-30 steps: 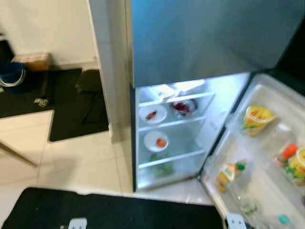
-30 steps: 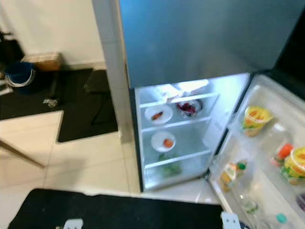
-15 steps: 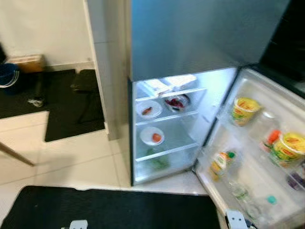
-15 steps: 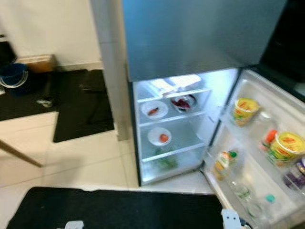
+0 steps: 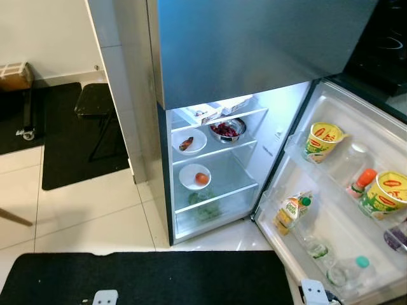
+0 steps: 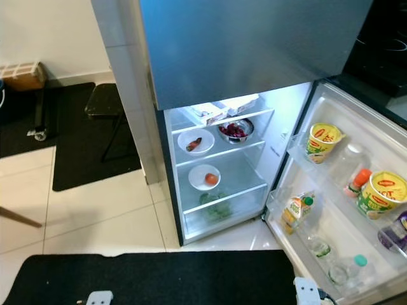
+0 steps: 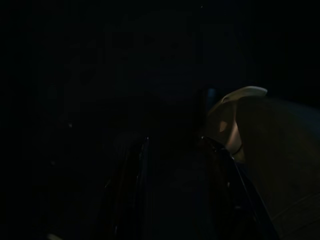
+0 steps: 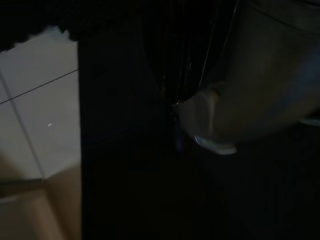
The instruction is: Restocking fridge
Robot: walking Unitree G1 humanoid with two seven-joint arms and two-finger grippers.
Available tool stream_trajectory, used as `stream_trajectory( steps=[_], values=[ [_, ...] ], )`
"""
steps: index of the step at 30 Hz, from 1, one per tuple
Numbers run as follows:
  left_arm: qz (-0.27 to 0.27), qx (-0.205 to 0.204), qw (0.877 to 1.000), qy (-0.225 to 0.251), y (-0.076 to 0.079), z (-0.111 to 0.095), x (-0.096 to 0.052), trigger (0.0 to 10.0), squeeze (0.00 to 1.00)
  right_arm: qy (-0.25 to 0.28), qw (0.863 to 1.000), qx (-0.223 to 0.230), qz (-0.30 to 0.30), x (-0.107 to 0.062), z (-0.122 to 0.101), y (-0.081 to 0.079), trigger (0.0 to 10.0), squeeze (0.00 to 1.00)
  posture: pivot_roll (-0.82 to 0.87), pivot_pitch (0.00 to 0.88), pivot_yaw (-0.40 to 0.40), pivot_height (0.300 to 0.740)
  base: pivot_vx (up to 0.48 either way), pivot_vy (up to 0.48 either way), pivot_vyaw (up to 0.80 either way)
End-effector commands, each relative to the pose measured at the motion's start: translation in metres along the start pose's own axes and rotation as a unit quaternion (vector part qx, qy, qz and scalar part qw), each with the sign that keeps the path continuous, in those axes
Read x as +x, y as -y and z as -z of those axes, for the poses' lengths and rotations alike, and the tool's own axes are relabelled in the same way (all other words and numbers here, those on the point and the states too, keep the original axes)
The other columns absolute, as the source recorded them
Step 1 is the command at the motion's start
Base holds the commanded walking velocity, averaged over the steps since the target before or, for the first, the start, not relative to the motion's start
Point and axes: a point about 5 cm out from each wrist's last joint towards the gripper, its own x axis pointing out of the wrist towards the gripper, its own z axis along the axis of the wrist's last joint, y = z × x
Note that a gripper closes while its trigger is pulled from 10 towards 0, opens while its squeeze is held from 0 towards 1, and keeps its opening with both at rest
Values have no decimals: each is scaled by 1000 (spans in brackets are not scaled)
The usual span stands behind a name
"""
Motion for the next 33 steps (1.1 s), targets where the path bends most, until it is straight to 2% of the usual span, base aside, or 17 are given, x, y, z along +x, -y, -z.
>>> stream_trajectory(
  steps=[1, 6, 21, 27, 33],
  values=[
    [0, -1, 1000, -10, -1, 4, -1, 10000, 0, -2, 1000, 10, 2, -1, 1, 3, 10000, 0, -28, 0, -13, 740, 0, 0, -800],
    [-4, -11, 1000, -6, -1, 4, -1, 10000, 0, -1, 1000, 7, 8, -1, 2, 4, 10000, 0, -28, 0, -13, 740, 0, 0, -771],
    [1, -10, 1000, -8, 1, 5, -1, 10000, 0, 0, 1000, 10, 8, -1, 2, 4, 10000, 0, -28, 0, -15, 740, 0, 0, 0],
    [4, -18, 1000, -7, 2, 5, -1, 10000, 0, 1, 1000, 9, 8, -1, 1, 4, 10000, 0, -28, 0, -15, 740, 0, -354, 0],
    [-14, -26, 1000, -6, 0, 5, -1, 10000, 0, 1, 1000, 9, 8, -1, 2, 4, 10000, 0, -29, 0, -13, 740, 0, 0, 0]
  ],
)
